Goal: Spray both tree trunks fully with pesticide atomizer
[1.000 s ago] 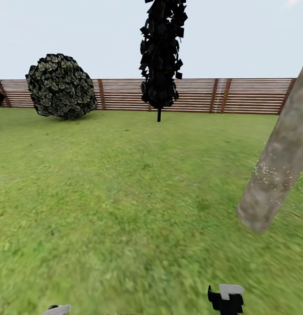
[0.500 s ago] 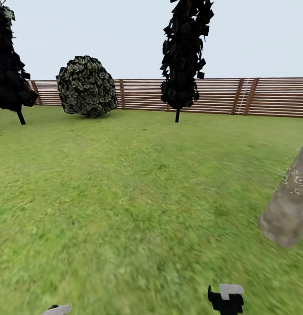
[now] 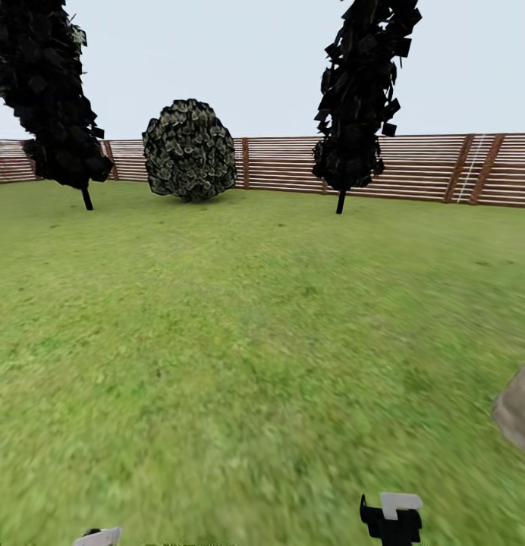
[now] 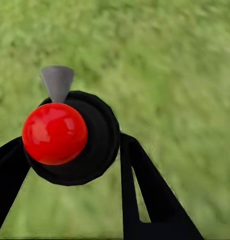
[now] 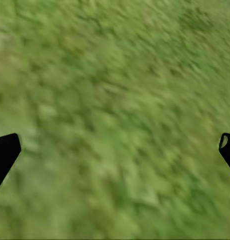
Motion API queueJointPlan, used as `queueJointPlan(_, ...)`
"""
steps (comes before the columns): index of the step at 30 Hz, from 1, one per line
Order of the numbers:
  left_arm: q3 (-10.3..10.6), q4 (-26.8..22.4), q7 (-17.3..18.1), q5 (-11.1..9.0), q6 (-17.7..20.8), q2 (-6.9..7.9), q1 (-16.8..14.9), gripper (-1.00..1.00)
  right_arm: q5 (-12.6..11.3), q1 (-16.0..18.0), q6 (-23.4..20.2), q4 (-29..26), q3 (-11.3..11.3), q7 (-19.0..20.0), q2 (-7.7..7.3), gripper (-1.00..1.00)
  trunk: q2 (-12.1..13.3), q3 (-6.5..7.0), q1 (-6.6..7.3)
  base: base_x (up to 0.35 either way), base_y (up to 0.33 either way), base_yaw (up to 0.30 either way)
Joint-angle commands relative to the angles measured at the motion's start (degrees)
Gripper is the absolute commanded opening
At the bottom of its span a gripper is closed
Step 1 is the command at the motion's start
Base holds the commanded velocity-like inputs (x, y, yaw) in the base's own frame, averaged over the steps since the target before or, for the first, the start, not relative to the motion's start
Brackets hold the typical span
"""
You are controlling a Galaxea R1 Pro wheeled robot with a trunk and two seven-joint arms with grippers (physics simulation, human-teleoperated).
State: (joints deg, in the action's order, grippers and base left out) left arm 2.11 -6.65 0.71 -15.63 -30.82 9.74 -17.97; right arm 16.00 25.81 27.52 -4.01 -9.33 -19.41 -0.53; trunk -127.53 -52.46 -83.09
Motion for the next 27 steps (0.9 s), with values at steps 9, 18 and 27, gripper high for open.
queueJointPlan(9,0.2,0.1,0.3,-0.4,-0.2,0.02,-0.1,-1.00,0.6,0.0,0.2,0.1,-0.4,-0.2,0.00,1.00,0.0,-0.05,0.01,0.000,0.000,0.277)
queueJointPlan(18,0.3,0.0,0.1,-0.4,-0.2,0.02,-0.1,-1.00,0.6,0.0,0.2,0.1,-0.4,-0.2,0.00,1.00,0.0,-0.05,0.01,0.000,0.000,0.277)
queueJointPlan(27,0.3,0.0,0.1,-0.4,-0.2,0.02,-0.1,-1.00,0.6,0.0,0.2,0.1,-0.4,-0.2,0.00,1.00,0.0,-0.05,0.01,0.000,0.000,0.276)
